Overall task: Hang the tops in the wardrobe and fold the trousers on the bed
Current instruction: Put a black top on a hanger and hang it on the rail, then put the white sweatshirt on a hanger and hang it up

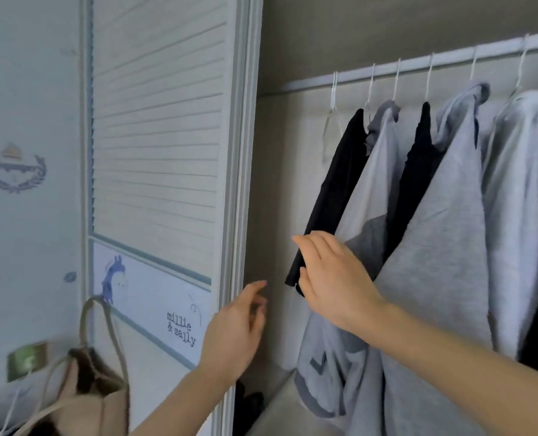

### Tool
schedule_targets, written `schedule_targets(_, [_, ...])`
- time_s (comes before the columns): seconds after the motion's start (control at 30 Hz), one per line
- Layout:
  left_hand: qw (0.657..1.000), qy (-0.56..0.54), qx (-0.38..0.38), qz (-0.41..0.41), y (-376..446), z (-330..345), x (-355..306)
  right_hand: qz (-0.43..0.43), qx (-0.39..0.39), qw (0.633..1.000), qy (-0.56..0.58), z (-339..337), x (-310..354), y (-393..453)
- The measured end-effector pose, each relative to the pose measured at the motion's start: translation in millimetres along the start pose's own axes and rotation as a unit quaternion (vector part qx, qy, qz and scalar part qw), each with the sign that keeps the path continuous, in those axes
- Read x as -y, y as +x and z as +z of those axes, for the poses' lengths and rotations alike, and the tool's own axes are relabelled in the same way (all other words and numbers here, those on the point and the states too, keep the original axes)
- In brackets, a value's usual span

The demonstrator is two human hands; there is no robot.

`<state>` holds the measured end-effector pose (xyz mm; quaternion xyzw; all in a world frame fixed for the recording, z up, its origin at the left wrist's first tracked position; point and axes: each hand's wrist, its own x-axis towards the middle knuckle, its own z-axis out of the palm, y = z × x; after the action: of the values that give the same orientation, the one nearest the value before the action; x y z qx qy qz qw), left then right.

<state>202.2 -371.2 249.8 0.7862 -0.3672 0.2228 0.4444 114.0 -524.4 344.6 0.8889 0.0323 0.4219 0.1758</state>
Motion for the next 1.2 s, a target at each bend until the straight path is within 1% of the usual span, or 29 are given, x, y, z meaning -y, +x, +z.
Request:
schedule_targets(0.07, [0.999,0.023,-0.010,-0.038,-29,-17,-6,-0.028,-0.007,0.999,0.028,2,17,-19])
schedule_targets(0.17, [0.992,0.058,-0.041,-0.102,-93,-46,-25,-0.072,-0.013,0.991,0.108,-6,51,-58])
schedule_targets(0.2, [0.989,0.071,-0.059,-0.116,-114,-52,-33,-0.076,-0.014,0.987,0.139,-11,61,-71])
schedule_targets(0.27, [0.977,0.098,-0.093,-0.163,-174,-66,-51,-0.110,-0.006,0.972,0.206,-25,89,-105])
schedule_targets(0.37, [0.955,0.143,-0.115,-0.231,-258,-82,-80,-0.149,0.006,0.945,0.291,-42,129,-149])
schedule_targets(0.4, [0.942,0.161,-0.123,-0.266,-295,-89,-92,-0.175,0.011,0.930,0.324,-52,150,-169])
schedule_targets(0.5, [0.900,0.188,-0.146,-0.364,-386,-104,-125,-0.215,0.034,0.884,0.413,-80,204,-216])
schedule_targets(0.53, [0.884,0.199,-0.154,-0.395,-413,-109,-135,-0.234,0.035,0.868,0.437,-91,222,-231])
schedule_targets(0.57, [0.859,0.214,-0.162,-0.436,-454,-118,-151,-0.263,0.044,0.842,0.468,-107,249,-252])
schedule_targets(0.6, [0.844,0.221,-0.171,-0.457,-475,-121,-158,-0.275,0.047,0.830,0.482,-114,263,-264])
schedule_targets(0.63, [0.823,0.234,-0.188,-0.483,-503,-126,-168,-0.288,0.053,0.812,0.504,-124,281,-278])
schedule_targets(0.67, [0.798,0.245,-0.211,-0.509,-533,-130,-178,-0.302,0.050,0.791,0.529,-136,300,-293])
schedule_targets(0.7, [0.770,0.242,-0.237,-0.540,-567,-136,-192,-0.322,0.063,0.765,0.554,-153,323,-311])
schedule_targets(0.8, [0.707,0.217,-0.314,-0.596,-647,-140,-233,-0.366,0.113,0.702,0.601,-197,374,-368])
schedule_targets(0.83, [0.674,0.211,-0.346,-0.618,-684,-142,-256,-0.395,0.128,0.668,0.618,-221,396,-395])
schedule_targets(0.9, [0.630,0.203,-0.389,-0.641,-737,-141,-290,-0.433,0.161,0.629,0.626,-254,425,-438])
schedule_targets(1.0, [0.549,0.191,-0.453,-0.676,-817,-134,-343,-0.483,0.198,0.580,0.626,-305,463,-501])
schedule_targets(1.03, [0.517,0.190,-0.472,-0.688,-849,-133,-367,-0.506,0.209,0.558,0.624,-328,478,-528])
schedule_targets(1.1, [0.468,0.183,-0.492,-0.711,-903,-127,-401,-0.544,0.229,0.528,0.610,-363,499,-570])
schedule_targets(1.17, [0.411,0.168,-0.506,-0.739,-956,-119,-440,-0.577,0.248,0.502,0.595,-398,521,-617])
schedule_targets(1.2, [0.395,0.168,-0.507,-0.747,-973,-114,-450,-0.586,0.264,0.499,0.581,-405,526,-630])
